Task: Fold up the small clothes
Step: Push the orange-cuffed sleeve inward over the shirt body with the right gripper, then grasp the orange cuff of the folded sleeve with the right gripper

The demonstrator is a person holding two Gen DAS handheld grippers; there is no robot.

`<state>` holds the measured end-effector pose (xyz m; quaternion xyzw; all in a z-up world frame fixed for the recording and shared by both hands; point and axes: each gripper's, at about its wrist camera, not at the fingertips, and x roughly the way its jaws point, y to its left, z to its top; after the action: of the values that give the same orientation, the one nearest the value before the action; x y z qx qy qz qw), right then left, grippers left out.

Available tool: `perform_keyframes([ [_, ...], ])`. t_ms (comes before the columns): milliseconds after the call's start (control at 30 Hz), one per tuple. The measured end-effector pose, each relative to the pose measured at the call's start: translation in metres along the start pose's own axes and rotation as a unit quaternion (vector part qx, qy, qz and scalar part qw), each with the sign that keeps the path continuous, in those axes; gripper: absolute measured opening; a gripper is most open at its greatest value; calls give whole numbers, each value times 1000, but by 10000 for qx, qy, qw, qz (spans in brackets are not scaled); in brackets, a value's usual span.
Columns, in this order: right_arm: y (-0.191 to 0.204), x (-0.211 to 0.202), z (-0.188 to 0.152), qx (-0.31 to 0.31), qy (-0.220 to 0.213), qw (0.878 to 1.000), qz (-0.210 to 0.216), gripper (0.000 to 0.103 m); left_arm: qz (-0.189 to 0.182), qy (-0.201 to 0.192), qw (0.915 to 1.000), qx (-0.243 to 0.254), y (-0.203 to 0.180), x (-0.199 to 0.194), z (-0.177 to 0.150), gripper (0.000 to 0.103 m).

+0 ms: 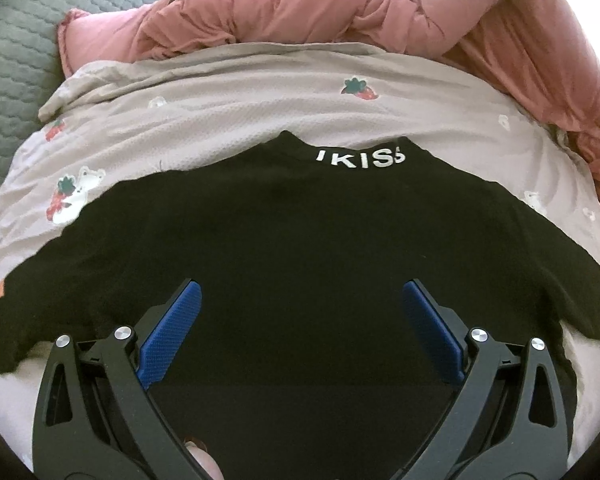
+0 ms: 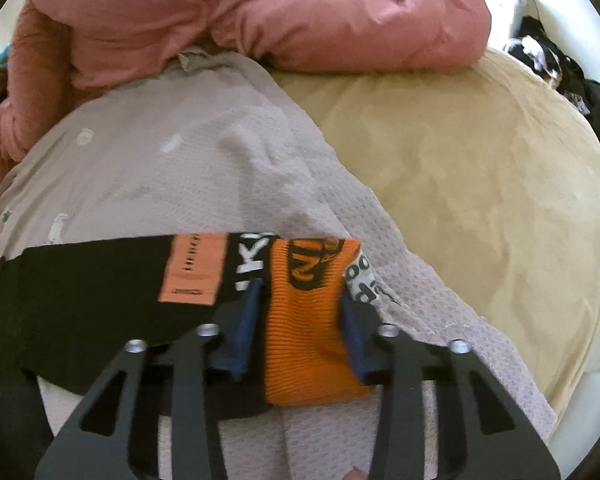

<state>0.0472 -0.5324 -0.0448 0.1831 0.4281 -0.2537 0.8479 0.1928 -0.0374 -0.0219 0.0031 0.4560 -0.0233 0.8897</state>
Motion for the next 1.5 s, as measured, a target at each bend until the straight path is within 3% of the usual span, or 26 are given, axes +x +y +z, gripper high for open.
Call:
perform_keyframes([
  [200, 23, -35, 2, -265, -466, 9980, 337, 15, -15, -18, 9999, -127, 12, 9, -7, 94],
  [300, 41, -53, 5, -360, -597, 9949, 725, 14, -60, -27, 9998, -186, 20, 9, -9, 94],
  [500, 107, -84, 8, -828, -768, 9856, 1259, 13, -108, -84, 9994, -303, 34, 5, -11, 94],
  [967, 251, -120, -11, -1609, -626, 9540, 2450, 13, -150, -227, 9985, -480, 63, -9, -11, 94],
  [1500, 363, -121, -42, -2041, -127, 9230, 3259, 13, -722, -56, 9934, -890, 90, -5, -12, 94],
])
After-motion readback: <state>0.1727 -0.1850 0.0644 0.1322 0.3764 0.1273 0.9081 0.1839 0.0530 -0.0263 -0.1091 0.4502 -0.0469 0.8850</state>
